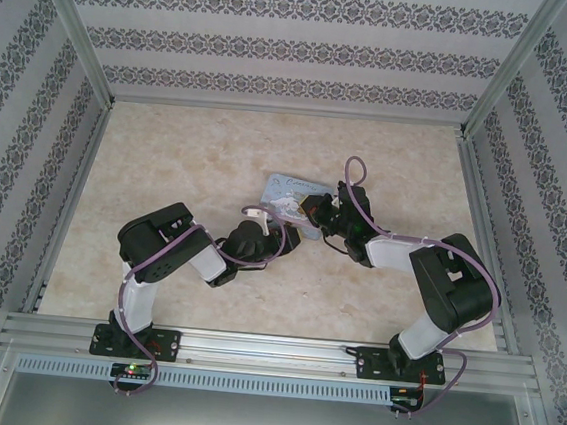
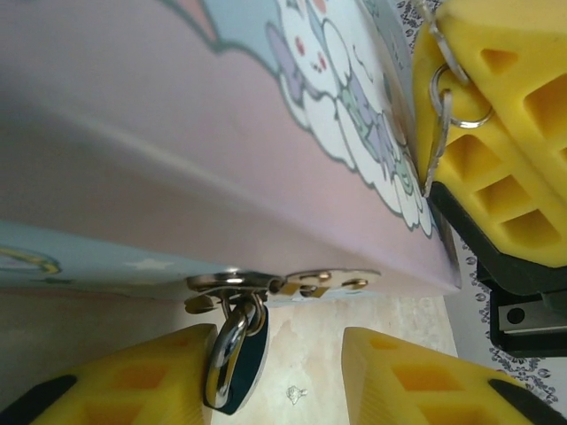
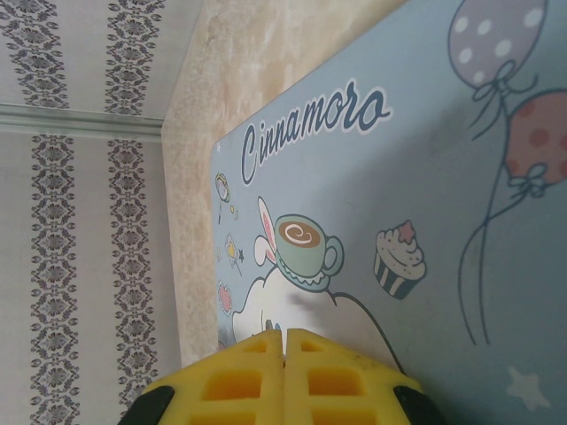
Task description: Unlock the padlock with the key
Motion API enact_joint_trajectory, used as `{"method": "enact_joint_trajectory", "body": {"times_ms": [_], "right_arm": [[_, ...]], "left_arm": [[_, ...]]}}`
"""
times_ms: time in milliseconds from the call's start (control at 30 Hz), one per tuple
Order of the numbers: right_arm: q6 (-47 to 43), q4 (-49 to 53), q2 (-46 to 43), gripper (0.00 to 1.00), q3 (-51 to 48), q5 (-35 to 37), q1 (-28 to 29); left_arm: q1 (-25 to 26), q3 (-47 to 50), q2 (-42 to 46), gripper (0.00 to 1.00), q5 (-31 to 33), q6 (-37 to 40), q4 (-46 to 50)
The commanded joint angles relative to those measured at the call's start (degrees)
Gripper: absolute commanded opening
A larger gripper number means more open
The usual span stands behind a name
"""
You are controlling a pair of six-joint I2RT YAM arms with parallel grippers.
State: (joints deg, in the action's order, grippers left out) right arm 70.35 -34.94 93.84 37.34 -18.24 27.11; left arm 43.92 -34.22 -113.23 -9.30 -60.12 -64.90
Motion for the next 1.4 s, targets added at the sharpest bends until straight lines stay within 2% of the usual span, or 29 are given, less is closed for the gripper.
{"method": "enact_joint_trajectory", "body": {"times_ms": [0, 500, 733, 1000, 1367], "right_arm": [[0.4, 0.0, 0.7, 0.00, -1.0, 0.7, -0.2], [-0.3, 0.1, 0.1, 0.00, -0.8, 0.1, -0.2], [-2.1, 1.6, -3.4, 0.00, -0.9, -0.6, -0.6], [-3.4, 2.6, -9.6, 0.00, -3.9, -2.2, -1.0], [-1.5, 3.3, -22.0, 0.00, -13.8, -1.9, -0.4]], "left_arm": [[1.0, -0.9, -0.7, 0.38, 0.4, 1.5, 4.2], [1.0, -1.6, -1.5, 0.20, 1.6, 0.3, 5.3], [1.0, -1.7, -1.4, 0.14, 1.6, -1.0, 5.1], [0.8, -1.8, -1.3, 0.01, 0.8, -3.5, 4.6], [-0.8, -0.7, 3.0, 0.00, 0.9, -5.8, 7.6]]}}
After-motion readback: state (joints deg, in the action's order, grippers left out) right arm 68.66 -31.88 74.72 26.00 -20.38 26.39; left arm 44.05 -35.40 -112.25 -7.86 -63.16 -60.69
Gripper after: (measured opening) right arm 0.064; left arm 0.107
